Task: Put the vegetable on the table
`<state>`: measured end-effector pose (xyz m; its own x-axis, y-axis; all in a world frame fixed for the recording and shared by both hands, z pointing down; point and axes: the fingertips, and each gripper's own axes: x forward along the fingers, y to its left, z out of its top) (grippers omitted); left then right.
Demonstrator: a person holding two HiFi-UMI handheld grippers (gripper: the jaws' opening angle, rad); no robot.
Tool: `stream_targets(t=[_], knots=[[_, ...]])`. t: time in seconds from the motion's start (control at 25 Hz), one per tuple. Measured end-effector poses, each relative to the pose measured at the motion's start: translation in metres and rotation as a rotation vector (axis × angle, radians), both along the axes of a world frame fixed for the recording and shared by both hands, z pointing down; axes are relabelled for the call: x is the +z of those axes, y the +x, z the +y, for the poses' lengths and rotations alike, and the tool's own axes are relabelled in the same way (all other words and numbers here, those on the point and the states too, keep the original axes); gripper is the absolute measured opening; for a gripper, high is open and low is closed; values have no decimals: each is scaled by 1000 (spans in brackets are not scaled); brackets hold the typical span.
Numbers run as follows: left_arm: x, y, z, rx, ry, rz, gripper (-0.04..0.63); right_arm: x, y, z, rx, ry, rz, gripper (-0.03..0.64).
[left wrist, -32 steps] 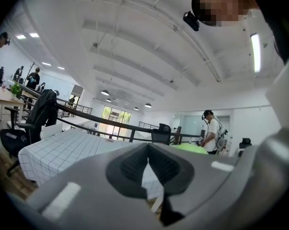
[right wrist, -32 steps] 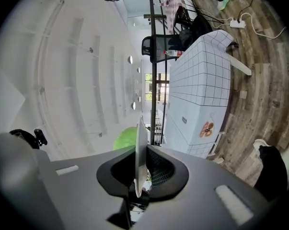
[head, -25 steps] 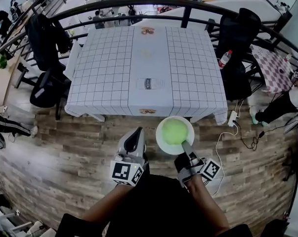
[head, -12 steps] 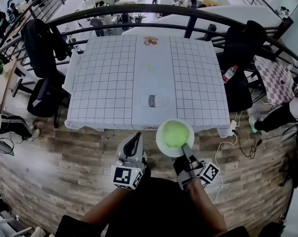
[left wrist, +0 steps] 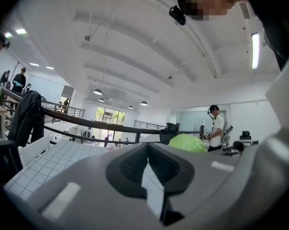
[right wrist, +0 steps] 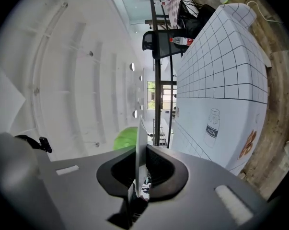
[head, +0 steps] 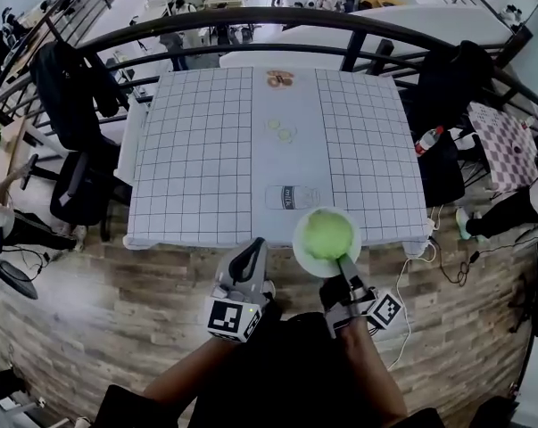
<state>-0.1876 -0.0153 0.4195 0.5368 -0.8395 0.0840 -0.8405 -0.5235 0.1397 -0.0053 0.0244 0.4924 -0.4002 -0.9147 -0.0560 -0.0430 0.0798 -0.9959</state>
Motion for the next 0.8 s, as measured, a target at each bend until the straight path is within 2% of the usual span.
stream_targets(t=[0.36,0.8], knots=[[6,10,-17,29,2,19,8,6,9,-16,21,1,2,24],[9,64,-43,-4,-5,19,8,15,81,-39,33,-15,16,23]])
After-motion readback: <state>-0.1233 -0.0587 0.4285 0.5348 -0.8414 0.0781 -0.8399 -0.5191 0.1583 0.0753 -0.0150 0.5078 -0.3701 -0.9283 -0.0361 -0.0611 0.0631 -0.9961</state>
